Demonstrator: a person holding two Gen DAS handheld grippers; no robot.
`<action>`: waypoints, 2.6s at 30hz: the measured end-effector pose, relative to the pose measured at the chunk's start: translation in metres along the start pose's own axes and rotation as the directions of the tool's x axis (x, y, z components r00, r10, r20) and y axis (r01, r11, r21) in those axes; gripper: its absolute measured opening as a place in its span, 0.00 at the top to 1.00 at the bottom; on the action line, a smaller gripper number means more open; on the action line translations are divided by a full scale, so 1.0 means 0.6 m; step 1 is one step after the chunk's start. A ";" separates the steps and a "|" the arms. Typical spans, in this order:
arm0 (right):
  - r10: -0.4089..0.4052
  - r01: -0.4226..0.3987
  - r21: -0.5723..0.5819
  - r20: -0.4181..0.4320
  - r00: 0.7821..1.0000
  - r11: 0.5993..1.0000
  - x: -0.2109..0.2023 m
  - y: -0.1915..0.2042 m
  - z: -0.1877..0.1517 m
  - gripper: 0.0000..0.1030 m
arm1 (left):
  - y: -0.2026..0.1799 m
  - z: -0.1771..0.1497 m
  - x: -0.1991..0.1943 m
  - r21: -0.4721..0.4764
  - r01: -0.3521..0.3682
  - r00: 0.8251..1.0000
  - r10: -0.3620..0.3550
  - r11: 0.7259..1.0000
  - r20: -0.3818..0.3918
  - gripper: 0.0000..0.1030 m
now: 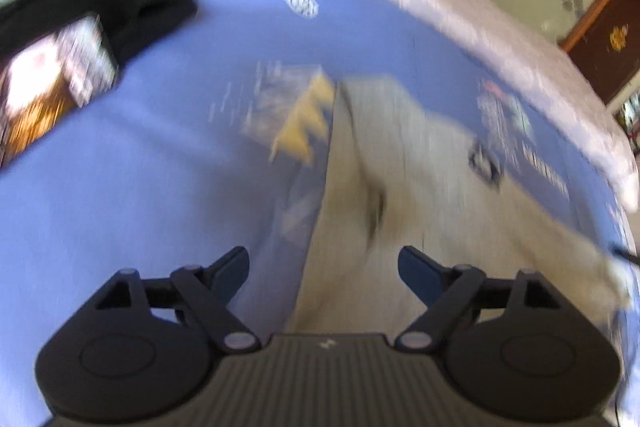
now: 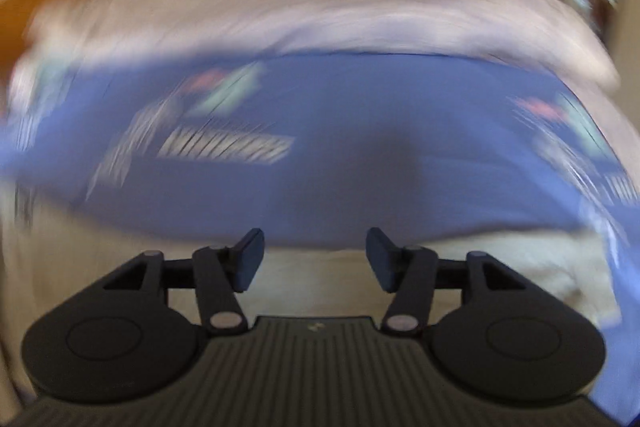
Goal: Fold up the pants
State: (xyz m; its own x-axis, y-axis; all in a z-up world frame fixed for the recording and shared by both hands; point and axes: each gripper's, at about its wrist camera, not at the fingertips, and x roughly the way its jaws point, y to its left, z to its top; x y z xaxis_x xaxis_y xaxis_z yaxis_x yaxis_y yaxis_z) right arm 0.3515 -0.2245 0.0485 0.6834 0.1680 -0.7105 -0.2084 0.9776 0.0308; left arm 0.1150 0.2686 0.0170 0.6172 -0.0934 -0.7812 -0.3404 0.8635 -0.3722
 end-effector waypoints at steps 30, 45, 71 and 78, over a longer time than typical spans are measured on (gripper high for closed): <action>0.173 -0.180 0.088 0.078 0.982 0.980 -0.147 0.150 -0.035 0.57 | 0.009 -0.033 -0.081 0.076 0.089 0.993 -0.094 0.993 0.075 0.20; 0.512 -0.528 -0.114 -0.140 0.847 0.842 -0.116 0.626 -0.159 0.57 | 0.014 -0.060 -0.022 0.158 0.136 0.990 -0.126 0.978 -0.070 0.97; 0.541 -0.547 -0.088 -0.081 0.837 0.832 -0.219 0.623 -0.214 0.57 | 0.084 -0.126 -0.097 -0.035 0.298 0.954 -0.298 0.954 -0.007 0.17; 0.516 -0.532 -0.033 -0.200 0.833 0.846 -0.212 0.609 -0.262 0.55 | 0.082 -0.120 -0.093 -0.069 0.197 0.980 -0.199 0.978 -0.023 0.86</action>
State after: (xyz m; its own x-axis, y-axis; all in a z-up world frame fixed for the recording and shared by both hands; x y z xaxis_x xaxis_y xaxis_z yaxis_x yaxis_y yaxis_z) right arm 0.0784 0.0915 0.0394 0.3216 0.6194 -0.7162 -0.5631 0.7332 0.3813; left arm 0.0126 0.2808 0.0061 0.6565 -0.2748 -0.7025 -0.2602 0.7917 -0.5528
